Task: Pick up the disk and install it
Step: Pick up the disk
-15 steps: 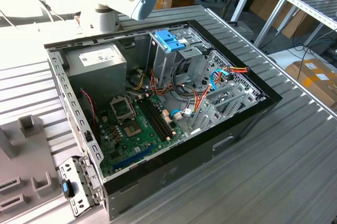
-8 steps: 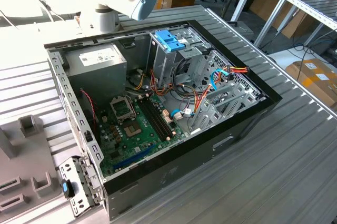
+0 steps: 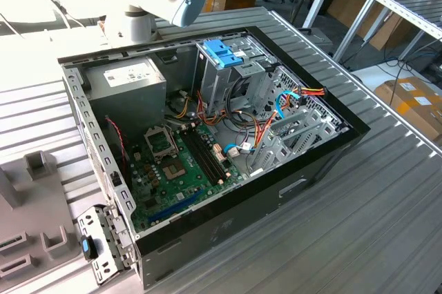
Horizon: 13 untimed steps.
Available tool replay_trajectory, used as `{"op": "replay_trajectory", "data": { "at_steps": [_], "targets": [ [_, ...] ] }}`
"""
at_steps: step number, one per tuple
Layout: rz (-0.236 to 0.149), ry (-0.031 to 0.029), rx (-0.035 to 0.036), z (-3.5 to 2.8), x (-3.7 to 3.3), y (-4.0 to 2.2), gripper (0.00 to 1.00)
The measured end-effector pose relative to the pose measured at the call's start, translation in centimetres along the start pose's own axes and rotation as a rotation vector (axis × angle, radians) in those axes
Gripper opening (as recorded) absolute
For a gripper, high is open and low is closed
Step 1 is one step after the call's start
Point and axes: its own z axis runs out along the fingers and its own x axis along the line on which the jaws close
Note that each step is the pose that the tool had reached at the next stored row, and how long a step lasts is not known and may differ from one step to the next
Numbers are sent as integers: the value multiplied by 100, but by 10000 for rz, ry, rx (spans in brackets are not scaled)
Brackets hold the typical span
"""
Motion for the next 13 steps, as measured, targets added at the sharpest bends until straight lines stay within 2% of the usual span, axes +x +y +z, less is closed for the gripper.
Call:
{"op": "replay_trajectory", "data": {
  "at_steps": [13],
  "targets": [
    [-236,13,-7,0,0,0,11]
  ]
}}
